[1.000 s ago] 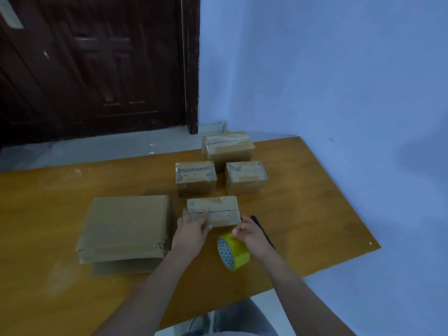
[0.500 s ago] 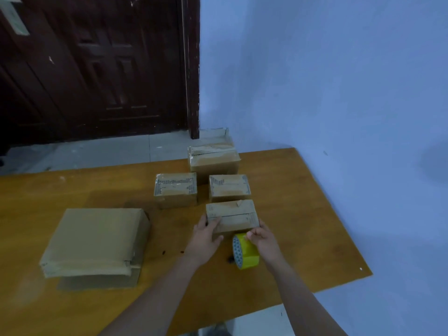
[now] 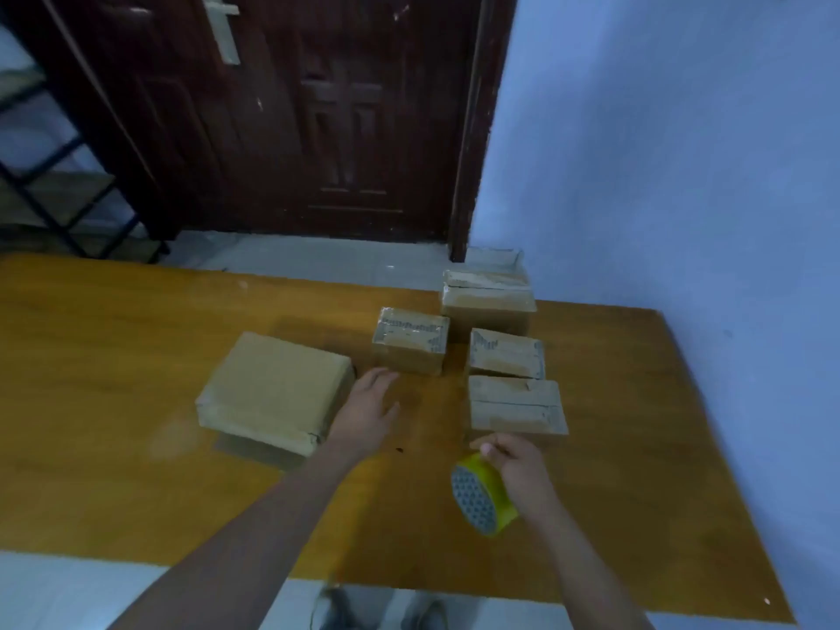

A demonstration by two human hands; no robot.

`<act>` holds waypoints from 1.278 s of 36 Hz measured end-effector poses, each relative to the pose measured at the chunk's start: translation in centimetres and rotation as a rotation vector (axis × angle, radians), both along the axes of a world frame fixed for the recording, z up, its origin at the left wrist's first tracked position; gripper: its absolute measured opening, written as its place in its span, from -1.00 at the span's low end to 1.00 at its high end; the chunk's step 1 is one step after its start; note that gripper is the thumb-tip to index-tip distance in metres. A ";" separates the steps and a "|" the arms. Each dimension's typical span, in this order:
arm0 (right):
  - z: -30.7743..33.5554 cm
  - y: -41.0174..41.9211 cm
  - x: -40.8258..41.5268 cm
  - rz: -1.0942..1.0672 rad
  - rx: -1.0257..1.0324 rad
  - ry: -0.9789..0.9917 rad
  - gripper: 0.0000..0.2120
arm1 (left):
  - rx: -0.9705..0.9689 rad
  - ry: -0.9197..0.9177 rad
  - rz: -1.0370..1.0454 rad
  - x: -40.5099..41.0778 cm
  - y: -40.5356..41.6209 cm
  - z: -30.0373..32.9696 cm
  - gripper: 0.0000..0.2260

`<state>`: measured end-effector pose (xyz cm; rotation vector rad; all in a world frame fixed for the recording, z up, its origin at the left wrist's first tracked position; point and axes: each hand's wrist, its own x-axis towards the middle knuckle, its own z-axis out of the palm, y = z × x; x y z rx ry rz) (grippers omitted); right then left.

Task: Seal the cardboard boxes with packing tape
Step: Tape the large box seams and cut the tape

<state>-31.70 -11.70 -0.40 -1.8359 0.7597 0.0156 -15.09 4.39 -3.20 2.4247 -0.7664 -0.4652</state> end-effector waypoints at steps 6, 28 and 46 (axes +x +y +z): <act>-0.8 6.1 7.7 0.311 0.112 0.141 -0.74 | -0.025 0.012 0.389 4.8 9.5 0.3 -0.62; -0.2 10.1 14.1 0.367 0.255 0.231 -0.66 | -0.268 0.308 0.443 11.2 18.6 -0.1 -0.66; 4.6 1.9 7.3 0.199 0.282 0.319 -0.68 | 0.251 0.279 0.042 9.2 9.6 2.2 -0.41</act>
